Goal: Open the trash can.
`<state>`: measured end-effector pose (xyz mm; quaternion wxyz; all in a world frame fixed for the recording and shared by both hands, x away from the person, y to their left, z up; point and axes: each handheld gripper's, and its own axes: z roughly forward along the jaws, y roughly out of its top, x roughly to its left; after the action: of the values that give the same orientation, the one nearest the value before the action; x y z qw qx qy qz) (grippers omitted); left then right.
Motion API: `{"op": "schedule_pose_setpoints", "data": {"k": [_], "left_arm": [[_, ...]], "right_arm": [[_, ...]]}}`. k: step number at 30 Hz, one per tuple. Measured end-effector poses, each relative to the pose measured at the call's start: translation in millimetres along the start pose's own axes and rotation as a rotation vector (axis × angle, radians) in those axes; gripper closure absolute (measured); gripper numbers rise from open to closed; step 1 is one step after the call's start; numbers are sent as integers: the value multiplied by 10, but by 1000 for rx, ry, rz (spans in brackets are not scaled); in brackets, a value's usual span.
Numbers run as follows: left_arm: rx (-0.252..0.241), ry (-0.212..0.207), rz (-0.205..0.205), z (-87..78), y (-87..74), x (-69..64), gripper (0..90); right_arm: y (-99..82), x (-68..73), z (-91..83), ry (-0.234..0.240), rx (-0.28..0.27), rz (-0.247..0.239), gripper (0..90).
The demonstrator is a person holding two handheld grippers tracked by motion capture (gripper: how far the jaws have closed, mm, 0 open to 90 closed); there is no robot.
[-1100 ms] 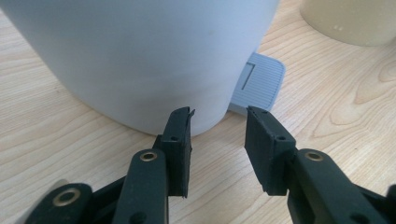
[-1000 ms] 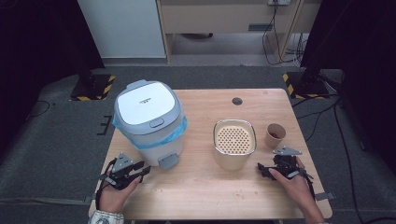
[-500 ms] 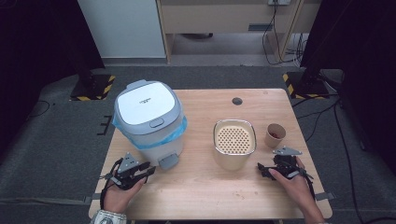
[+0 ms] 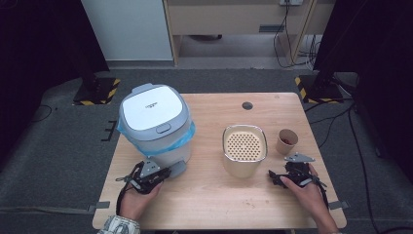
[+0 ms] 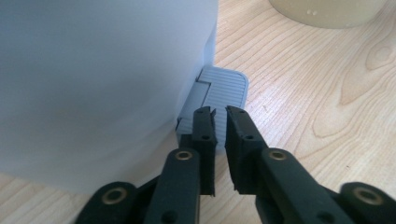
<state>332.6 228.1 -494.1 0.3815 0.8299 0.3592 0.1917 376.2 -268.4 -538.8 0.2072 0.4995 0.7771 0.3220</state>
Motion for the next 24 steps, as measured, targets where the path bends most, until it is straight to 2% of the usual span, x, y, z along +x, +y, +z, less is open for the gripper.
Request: {"op": "schedule_pose_setpoints", "data": {"k": [6, 12, 14, 21, 24], "left_arm": [[15, 26, 52, 103, 73, -80, 893], [44, 59, 104, 237, 125, -146, 896], [50, 76, 138, 274, 140, -193, 896], [50, 105, 153, 307, 152, -204, 894], [57, 115, 174, 327, 155, -221, 896]], "right_arm": [[0, 1, -2, 0, 1, 3, 33], [-3, 2, -3, 0, 0, 5, 33], [-5, 1, -3, -3, -1, 4, 33], [-6, 3, -6, -2, 0, 8, 33], [-7, 3, -7, -2, 0, 9, 33]]}}
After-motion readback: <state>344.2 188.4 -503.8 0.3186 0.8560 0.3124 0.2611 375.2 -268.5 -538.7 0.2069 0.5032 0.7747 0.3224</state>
